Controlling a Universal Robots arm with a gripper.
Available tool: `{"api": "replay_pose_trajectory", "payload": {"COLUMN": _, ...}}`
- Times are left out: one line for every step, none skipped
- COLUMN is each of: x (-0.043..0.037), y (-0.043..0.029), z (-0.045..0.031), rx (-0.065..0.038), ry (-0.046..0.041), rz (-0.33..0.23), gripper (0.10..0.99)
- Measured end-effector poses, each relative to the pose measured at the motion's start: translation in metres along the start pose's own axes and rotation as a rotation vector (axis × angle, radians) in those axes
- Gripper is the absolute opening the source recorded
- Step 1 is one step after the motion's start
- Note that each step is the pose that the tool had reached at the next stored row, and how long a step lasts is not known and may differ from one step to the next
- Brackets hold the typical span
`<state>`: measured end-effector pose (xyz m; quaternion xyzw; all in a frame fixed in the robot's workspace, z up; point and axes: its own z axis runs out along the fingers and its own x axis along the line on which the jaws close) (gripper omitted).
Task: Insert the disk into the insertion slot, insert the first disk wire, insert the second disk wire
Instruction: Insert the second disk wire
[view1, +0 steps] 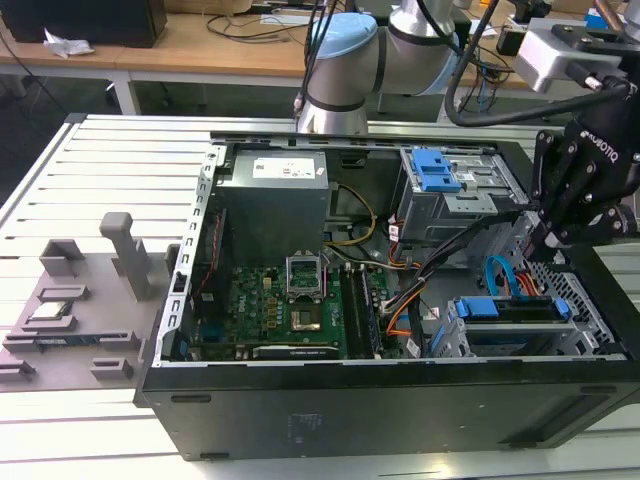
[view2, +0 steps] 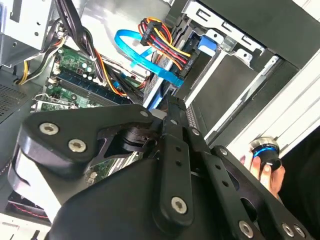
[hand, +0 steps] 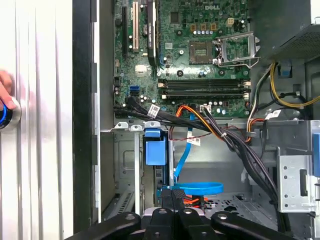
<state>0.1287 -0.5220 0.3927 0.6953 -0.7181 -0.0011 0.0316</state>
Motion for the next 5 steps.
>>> {"api": "replay_pose_trajectory", "payload": {"x": 0.0000, "y": 0.0000, "z": 0.0000, "rx": 0.000, "ry": 0.0001, "rz": 0.000, "gripper": 0.106}}
{"api": "replay_pose_trajectory", "payload": {"x": 0.0000, "y": 0.0000, "z": -0.0002, "rx": 0.000, "ry": 0.0003, "rz": 0.000, "gripper": 0.106}}
{"api": "replay_pose_trajectory", "payload": {"x": 0.0000, "y": 0.0000, "z": -0.0002, "rx": 0.000, "ry": 0.0002, "rz": 0.000, "gripper": 0.106}}
{"api": "replay_pose_trajectory", "payload": {"x": 0.0000, "y": 0.0000, "z": -0.0002, "rx": 0.000, "ry": 0.0002, "rz": 0.000, "gripper": 0.106}}
{"api": "replay_pose_trajectory", "payload": {"x": 0.0000, "y": 0.0000, "z": -0.0002, "rx": 0.000, "ry": 0.0002, "rz": 0.000, "gripper": 0.106}}
